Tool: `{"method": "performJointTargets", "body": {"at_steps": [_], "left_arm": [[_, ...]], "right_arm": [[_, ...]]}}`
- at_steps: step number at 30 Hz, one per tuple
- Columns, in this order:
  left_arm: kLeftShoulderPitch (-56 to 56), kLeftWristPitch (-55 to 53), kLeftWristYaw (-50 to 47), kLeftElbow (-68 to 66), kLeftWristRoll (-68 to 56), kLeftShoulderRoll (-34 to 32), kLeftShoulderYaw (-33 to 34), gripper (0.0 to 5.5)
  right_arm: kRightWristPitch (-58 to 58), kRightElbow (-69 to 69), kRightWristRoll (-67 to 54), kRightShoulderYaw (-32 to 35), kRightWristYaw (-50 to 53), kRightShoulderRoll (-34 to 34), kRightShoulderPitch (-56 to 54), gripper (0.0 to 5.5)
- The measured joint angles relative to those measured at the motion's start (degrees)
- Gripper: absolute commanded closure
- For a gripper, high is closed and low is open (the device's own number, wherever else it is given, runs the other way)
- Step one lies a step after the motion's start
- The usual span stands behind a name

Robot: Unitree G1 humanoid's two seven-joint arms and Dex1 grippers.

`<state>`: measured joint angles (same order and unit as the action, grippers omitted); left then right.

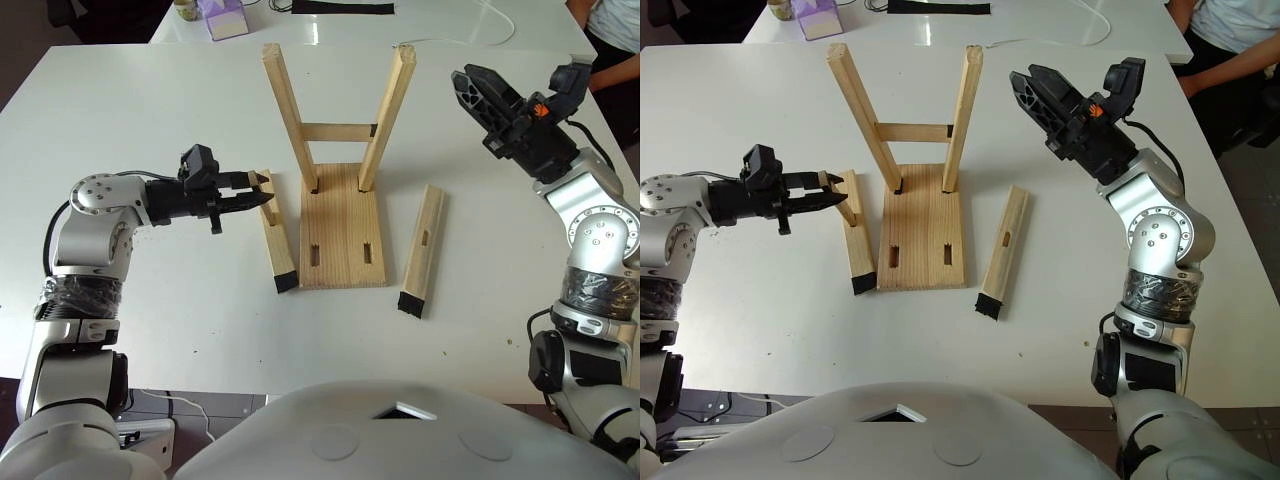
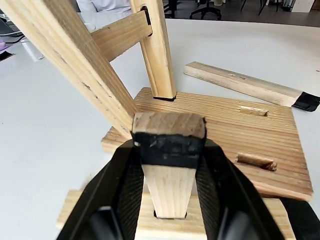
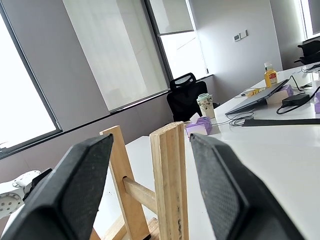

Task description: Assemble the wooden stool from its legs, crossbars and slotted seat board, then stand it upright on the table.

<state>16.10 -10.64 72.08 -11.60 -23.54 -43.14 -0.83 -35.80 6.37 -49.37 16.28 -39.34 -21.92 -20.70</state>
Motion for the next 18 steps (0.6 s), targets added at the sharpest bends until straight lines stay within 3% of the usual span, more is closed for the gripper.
{"method": "performJointTargets", "body": {"at_steps": [3,11,14,18], "left_arm": [[-2.4,-1.9,-1.0,4.0,-0.1,-0.5,1.6,2.93],[-15.3,-9.3,-5.5,21.3,-2.7,-6.0,12.3,2.93],[-20.1,-14.9,-10.7,28.4,-7.4,-5.4,19.0,2.93],[-16.5,-20.9,-23.2,34.9,-14.4,-1.4,25.8,2.93]], "right_arm": [[0.2,0.2,-0.1,1.8,1.7,0.4,1.5,2.68],[0.2,3.7,-0.3,3.6,4.6,1.7,7.5,2.68],[0.3,4.3,-0.3,3.5,5.3,2.6,8.6,2.68],[1.4,5.8,-0.5,4.4,6.7,3.6,10.1,2.68]]}}
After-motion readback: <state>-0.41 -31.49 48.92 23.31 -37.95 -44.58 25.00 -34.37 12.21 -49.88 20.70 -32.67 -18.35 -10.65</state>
